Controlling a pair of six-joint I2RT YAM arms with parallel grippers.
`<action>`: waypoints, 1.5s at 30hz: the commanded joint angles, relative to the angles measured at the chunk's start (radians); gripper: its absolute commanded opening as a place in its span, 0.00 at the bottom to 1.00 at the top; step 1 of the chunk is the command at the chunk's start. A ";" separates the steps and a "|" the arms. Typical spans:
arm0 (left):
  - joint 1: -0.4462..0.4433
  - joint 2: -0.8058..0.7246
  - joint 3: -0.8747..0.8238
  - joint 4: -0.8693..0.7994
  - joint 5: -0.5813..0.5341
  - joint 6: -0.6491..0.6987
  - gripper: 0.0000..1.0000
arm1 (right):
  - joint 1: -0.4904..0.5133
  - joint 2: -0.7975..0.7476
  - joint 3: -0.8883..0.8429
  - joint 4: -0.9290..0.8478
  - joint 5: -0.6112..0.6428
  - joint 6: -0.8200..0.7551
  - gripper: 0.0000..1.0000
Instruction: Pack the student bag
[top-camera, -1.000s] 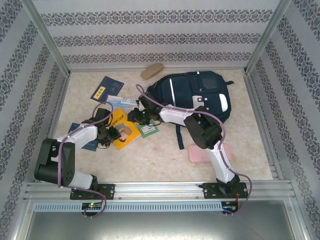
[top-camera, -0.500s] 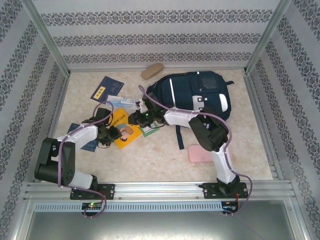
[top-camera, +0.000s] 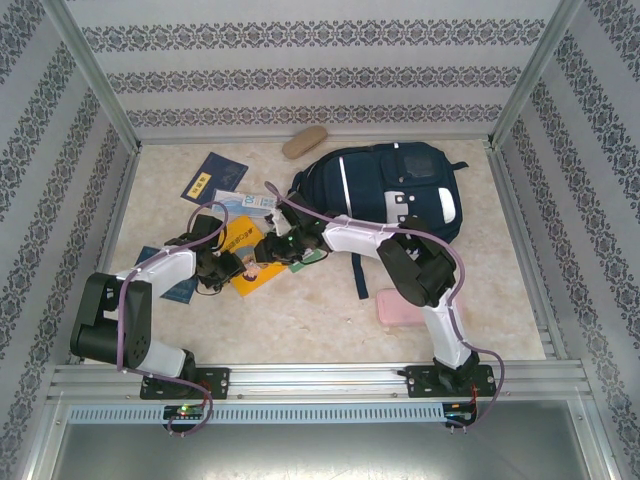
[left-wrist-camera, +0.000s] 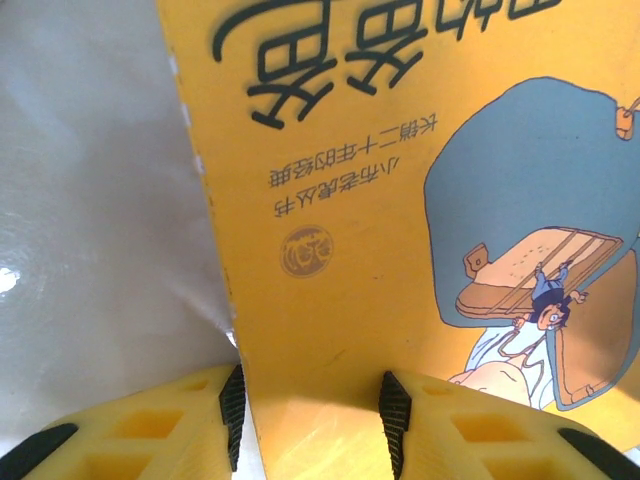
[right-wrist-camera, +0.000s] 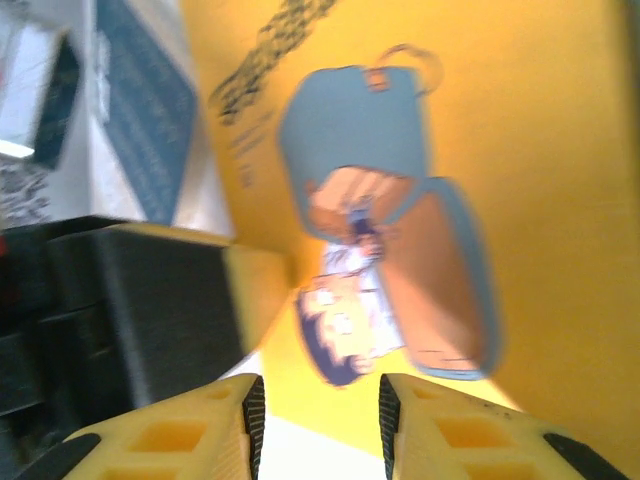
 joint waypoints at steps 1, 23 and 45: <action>-0.005 0.005 -0.002 -0.067 -0.076 0.023 0.41 | -0.011 -0.039 -0.006 -0.103 0.164 -0.055 0.39; -0.001 -0.065 0.044 -0.182 -0.204 0.051 0.39 | 0.008 -0.089 0.061 -0.226 0.374 -0.159 0.41; -0.002 0.006 -0.006 -0.117 -0.136 0.043 0.36 | 0.077 0.186 0.280 -0.262 0.285 -0.143 0.45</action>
